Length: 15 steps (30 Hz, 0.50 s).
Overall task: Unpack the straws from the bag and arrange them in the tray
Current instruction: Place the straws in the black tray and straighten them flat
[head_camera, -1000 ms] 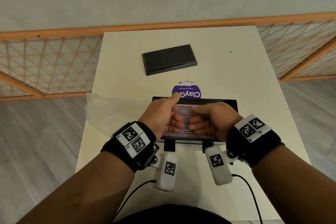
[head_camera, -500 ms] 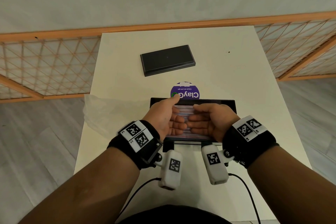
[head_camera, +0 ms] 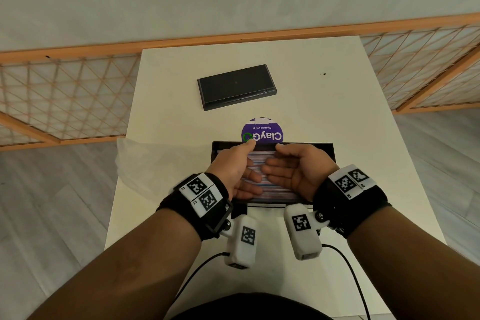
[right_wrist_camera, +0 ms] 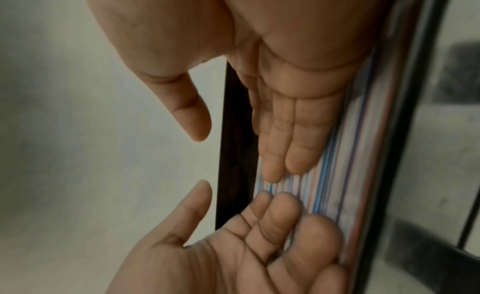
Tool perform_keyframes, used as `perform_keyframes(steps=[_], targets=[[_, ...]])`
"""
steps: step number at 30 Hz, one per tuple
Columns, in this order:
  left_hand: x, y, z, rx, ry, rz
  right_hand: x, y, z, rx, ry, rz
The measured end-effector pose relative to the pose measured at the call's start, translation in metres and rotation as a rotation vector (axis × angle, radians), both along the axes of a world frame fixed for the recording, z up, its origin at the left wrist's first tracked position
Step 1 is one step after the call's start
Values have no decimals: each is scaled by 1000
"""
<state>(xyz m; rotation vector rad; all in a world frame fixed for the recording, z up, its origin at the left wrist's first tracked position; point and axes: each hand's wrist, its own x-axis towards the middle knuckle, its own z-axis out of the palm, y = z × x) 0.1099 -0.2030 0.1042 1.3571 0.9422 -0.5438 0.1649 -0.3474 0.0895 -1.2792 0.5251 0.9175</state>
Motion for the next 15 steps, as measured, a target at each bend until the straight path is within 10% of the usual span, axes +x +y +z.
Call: perform_keyframes(steps=[15], targets=[[3,0,-7,87,-78,18,0,-3,-1,-80,5,67]])
